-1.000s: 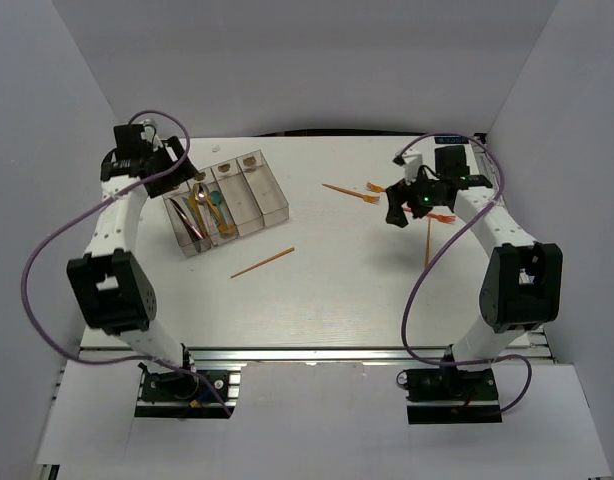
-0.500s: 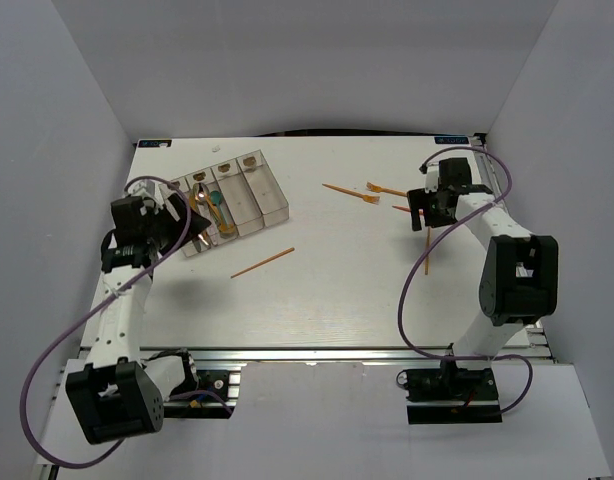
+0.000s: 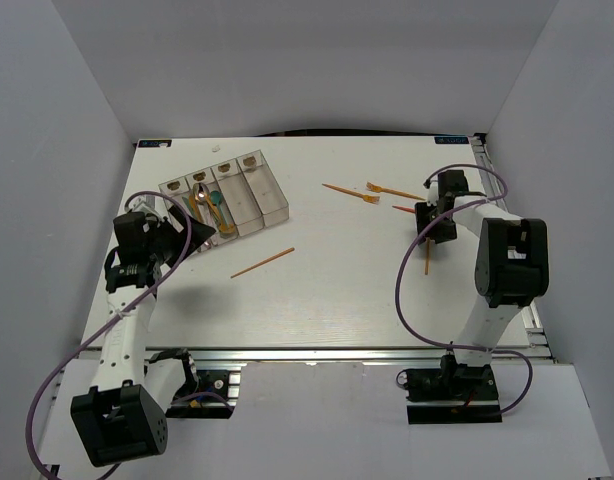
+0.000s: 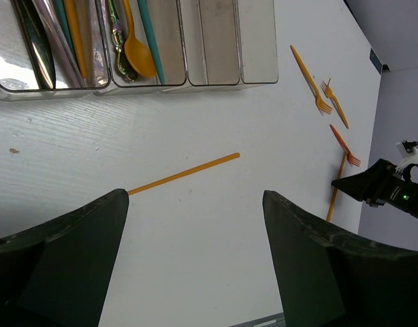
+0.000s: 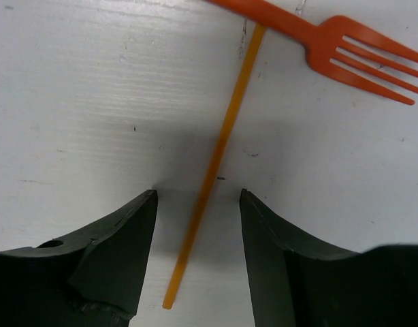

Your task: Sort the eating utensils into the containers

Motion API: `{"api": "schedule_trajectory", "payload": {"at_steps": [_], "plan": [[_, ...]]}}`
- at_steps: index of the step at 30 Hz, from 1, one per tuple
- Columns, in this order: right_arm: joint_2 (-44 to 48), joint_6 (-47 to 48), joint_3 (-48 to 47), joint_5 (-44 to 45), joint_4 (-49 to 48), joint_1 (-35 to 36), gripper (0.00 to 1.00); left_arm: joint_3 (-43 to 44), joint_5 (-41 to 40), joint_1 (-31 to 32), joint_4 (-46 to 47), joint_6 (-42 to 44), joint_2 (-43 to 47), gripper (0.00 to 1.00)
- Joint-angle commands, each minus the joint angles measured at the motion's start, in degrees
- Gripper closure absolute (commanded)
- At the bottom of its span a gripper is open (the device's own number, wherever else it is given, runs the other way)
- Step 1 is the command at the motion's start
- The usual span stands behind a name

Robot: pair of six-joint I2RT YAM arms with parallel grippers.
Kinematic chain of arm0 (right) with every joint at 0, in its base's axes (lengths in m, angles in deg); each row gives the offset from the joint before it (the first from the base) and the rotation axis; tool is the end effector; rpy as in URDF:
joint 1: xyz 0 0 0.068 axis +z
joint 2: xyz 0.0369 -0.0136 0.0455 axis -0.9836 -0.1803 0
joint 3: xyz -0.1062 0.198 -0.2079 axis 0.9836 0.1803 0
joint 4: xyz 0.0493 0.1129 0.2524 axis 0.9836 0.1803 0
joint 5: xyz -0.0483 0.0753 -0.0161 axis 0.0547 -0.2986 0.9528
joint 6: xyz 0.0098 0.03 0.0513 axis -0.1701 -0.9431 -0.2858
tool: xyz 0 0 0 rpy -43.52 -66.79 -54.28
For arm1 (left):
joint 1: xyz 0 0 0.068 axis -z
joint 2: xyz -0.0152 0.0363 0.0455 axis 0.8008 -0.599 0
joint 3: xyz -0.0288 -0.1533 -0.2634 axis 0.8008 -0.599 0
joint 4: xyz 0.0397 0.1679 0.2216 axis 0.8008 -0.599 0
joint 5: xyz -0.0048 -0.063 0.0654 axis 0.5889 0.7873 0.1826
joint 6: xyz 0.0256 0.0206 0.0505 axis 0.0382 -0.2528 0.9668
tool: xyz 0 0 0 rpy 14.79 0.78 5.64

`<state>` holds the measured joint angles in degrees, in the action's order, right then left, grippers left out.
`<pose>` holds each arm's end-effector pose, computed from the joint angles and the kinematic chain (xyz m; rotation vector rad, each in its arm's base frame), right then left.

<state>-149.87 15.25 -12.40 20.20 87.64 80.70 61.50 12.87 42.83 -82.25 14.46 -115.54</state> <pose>0.4008 0.0072 0.1783 -0.1373 2.6633 -0.0331 0.2080 0.0201 0.2882 -0.6199 2.1294 -0.6789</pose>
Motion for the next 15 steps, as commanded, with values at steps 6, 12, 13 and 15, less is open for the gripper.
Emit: {"api": "schedule_trajectory", "payload": {"at_steps": [6, 12, 13, 15], "plan": [[-0.6, -0.4, 3.3, 0.1, -2.8, -0.4, 0.57, 0.3, 2.7, 0.0, 2.5, -2.0, 2.5, 0.09], [-1.2, 0.2, 4.8, -1.9, -2.1, -0.5, 0.84, -0.9, 3.9, -0.1, 3.7, -2.8, 3.5, 0.09], [-1.0, 0.3, 4.9, -2.0, -1.8, -0.5, 0.88, -1.0, 3.9, -0.1, 3.7, -2.8, 3.9, 0.09], [-0.7, 0.8, 5.1, -2.5, -1.4, -0.5, 0.99, -1.1, 4.0, 0.0, 3.7, -2.8, 4.2, 0.09]]}}
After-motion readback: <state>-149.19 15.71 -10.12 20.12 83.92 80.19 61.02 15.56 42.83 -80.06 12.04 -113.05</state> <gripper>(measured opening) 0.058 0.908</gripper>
